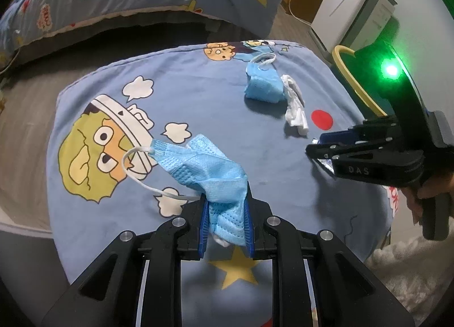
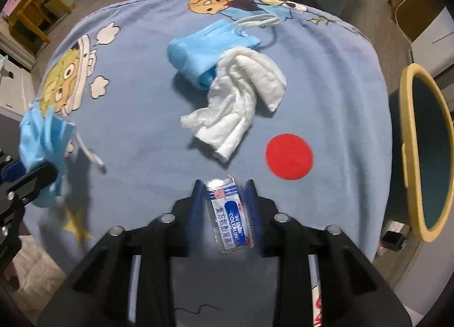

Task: Collect trash
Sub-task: 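Carry the mask and medicine packet over the bin and open both tools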

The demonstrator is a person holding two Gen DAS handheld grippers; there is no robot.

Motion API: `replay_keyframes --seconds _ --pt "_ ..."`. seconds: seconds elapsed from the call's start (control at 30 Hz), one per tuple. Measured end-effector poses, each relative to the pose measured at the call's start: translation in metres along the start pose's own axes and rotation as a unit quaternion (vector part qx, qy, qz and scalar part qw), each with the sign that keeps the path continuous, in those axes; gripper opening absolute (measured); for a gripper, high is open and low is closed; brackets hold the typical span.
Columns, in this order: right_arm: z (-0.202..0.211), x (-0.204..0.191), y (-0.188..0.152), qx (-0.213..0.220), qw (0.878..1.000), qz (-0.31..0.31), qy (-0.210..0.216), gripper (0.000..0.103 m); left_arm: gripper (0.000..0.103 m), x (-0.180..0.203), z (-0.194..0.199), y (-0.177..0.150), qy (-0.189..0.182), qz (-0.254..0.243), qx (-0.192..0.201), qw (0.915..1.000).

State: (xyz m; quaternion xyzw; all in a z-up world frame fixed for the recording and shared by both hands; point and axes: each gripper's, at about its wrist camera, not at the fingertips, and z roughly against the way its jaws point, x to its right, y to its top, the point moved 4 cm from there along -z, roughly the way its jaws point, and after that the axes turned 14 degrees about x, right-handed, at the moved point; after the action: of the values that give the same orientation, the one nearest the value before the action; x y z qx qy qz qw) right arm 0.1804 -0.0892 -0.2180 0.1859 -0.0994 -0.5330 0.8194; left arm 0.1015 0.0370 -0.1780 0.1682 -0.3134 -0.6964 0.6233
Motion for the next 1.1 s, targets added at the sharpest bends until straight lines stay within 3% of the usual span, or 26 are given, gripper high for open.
replay_keyframes --seconds 0.3,0.33,0.6,0.7,0.83,1.1 --pt "0.02 0.004 0.002 0.012 1.0 -0.014 0.016 0.023 0.022 0.007 0.007 0.009 0.0 -0.005 0.018 0.9998" --pt "0.025 0.005 0.005 0.018 1.0 -0.02 0.016 0.0 0.022 0.01 0.011 0.013 -0.001 -0.01 0.025 0.9996" --pt "0.061 0.032 0.013 0.066 0.996 -0.051 0.037 0.0 0.022 0.028 0.027 0.035 -0.009 -0.015 0.061 0.998" --pt "0.054 0.028 0.005 0.055 0.996 -0.046 0.05 0.003 0.022 0.032 0.024 0.035 -0.007 -0.019 0.058 0.9981" --pt "0.034 0.016 -0.005 0.029 0.999 -0.02 0.04 0.034 0.022 0.029 0.023 0.034 -0.001 -0.019 0.055 0.9983" --pt "0.009 0.007 -0.016 -0.016 1.0 0.015 0.021 0.032 0.022 0.018 0.018 0.03 0.005 -0.012 0.046 0.9989"
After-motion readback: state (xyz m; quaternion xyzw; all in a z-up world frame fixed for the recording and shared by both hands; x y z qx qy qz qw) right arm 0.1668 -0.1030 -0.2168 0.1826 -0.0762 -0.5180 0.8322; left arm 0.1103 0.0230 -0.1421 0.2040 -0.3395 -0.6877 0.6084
